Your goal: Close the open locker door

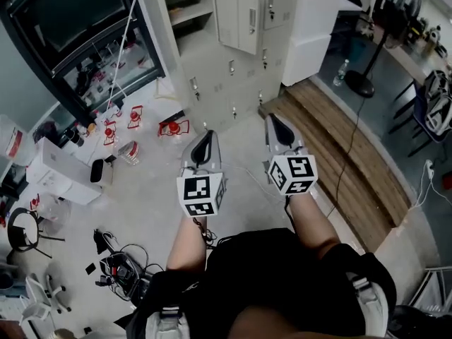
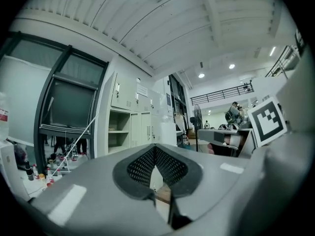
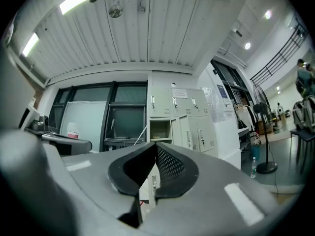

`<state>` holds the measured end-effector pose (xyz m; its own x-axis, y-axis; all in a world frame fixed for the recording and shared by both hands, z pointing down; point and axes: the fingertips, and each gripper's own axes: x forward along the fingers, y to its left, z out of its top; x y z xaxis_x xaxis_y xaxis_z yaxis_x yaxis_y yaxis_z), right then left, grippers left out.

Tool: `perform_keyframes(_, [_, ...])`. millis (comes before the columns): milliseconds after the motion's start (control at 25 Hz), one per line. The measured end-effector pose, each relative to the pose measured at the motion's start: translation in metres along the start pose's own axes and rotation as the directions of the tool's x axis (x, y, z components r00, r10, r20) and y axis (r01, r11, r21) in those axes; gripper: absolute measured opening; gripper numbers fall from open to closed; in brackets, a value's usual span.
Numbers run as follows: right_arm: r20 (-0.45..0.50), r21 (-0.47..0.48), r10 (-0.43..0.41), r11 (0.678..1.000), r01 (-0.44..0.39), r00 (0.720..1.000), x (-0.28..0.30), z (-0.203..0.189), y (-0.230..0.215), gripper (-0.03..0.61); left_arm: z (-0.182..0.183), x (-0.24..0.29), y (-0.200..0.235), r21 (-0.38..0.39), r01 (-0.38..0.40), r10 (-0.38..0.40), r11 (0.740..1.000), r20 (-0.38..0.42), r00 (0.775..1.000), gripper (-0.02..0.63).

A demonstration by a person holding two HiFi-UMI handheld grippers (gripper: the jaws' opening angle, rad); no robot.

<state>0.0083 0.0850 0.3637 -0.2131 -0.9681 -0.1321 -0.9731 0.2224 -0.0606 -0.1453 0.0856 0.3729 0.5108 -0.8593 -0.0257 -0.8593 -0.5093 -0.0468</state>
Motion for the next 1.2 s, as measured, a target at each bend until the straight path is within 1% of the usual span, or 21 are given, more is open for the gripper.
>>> perform_keyframes(280, [-0.007,-0.057,-0.032,0.998,0.031,0.999,0.011,-0.005,0.024,0.011,-0.005,-0.002,0.033,-0.036,0.016,-0.016,0.999,-0.002,1.000,0.000])
perform_keyframes(640, [0.017,-0.052,-0.038,0.998,0.039,0.999,0.041,-0.003,0.015,0.011,-0.005,0.017,0.055,-0.027,0.004,-0.004,1.000,0.024,1.000,0.000])
perform_keyframes(760, [0.026,-0.051,-0.028,0.998,0.030,0.999,0.056,-0.005,0.005,0.011,-0.007,0.031,0.061,-0.019,-0.007,0.008,1.000,0.030,1.000,0.000])
perform_keyframes(920, [0.027,-0.057,-0.023,0.998,0.025,0.999,0.081,-0.013,-0.016,0.011,-0.012,0.064,0.062,-0.005,-0.017,0.017,1.000,0.019,1.000,0.000])
perform_keyframes(1200, [0.015,-0.047,0.011,0.999,-0.011,1.000,0.147,-0.025,-0.076,0.011,-0.020,0.147,0.057,0.008,-0.046,0.046,0.999,-0.001,0.999,0.000])
